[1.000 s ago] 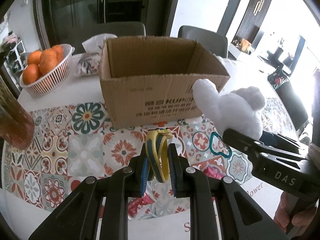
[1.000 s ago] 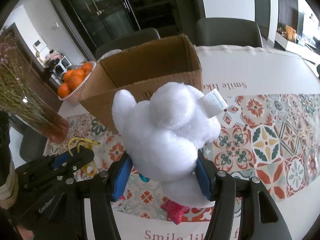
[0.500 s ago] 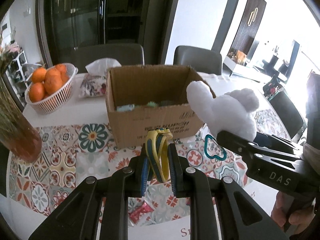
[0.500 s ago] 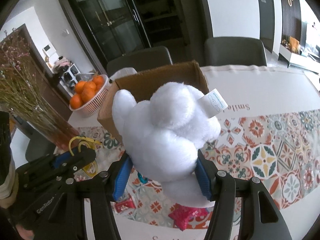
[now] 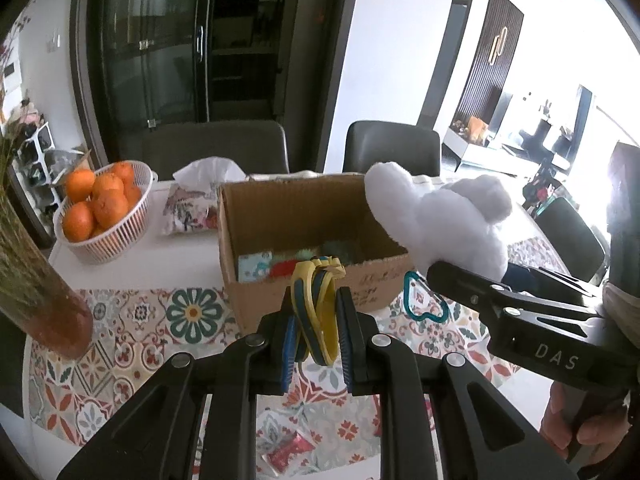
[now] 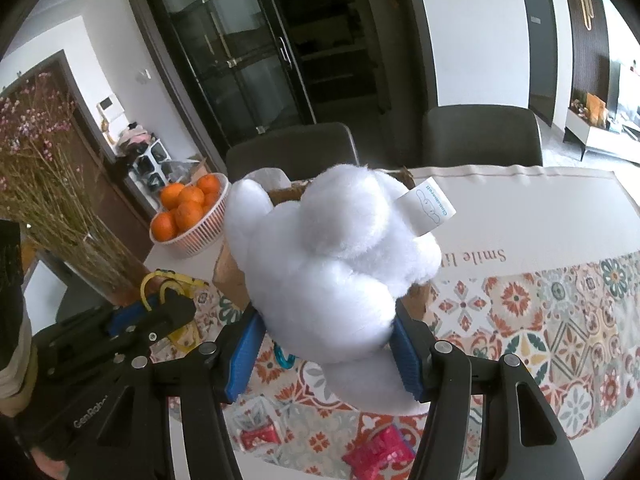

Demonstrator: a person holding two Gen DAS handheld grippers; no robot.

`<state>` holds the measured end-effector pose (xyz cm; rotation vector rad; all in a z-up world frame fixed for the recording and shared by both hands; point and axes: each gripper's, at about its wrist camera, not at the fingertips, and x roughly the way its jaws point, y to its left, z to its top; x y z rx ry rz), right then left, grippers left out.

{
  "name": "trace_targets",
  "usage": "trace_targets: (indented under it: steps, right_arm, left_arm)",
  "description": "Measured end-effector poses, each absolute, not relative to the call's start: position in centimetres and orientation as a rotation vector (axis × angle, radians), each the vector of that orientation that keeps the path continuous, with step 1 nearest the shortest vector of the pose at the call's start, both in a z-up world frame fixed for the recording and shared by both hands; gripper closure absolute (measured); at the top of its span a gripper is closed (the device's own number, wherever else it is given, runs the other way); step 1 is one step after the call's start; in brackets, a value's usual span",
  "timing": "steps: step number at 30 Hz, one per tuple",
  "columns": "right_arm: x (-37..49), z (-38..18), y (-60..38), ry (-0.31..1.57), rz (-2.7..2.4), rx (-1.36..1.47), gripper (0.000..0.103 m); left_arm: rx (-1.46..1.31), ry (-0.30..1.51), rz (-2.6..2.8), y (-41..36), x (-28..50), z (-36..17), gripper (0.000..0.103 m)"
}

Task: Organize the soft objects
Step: 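Lift the plush toy and yellow clip and carry both over the box, then lower the plush toy and yellow clip into the box and open both grippers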

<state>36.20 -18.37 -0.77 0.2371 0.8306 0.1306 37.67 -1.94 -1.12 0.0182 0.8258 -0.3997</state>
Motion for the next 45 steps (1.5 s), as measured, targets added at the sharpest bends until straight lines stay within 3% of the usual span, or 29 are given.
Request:
trace_targets:
  steps: [23,45]
  right_arm:
    - [44.3,-0.6,-19.0,0.877,0.181,0.199,0.043]
    - [50.9,-6.5,-18.9,1.074,0.221,0.141,0.042]
  left_arm:
    - [0.045,0.793,-0.374,-2.4,44.3,0.4,0.084]
    - [0.081,0.941,-0.356,-3.5,50.8,-4.6,0.083]
